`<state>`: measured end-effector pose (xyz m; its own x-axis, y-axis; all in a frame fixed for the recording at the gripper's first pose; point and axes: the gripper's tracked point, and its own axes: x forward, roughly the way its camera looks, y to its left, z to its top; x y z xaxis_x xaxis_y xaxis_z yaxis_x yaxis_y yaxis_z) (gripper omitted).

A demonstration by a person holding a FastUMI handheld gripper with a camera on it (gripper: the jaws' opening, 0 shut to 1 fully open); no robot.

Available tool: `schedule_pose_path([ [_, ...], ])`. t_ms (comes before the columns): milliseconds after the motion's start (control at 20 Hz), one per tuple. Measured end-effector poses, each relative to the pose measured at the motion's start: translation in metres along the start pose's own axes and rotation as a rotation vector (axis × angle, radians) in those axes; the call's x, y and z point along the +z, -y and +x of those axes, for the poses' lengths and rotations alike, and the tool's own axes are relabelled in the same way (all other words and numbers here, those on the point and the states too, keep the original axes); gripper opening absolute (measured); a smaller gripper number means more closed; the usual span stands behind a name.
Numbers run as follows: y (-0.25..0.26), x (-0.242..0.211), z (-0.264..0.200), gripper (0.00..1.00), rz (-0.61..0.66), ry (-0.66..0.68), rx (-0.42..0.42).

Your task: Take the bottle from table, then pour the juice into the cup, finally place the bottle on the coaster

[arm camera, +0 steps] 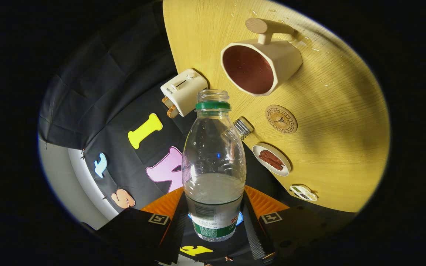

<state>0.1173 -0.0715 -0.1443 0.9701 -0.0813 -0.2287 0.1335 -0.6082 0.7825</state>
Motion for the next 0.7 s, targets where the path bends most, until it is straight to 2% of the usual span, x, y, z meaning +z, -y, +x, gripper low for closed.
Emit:
schedule_pose_path([
  [200, -0.004, -0.014, -0.003, 0.74, -0.122, -0.003, 0.016],
  [500, -0.003, -0.023, -0.009, 0.74, -0.502, -0.015, 0.028],
  [700, 0.003, -0.032, -0.012, 0.74, -0.813, -0.003, 0.026],
])
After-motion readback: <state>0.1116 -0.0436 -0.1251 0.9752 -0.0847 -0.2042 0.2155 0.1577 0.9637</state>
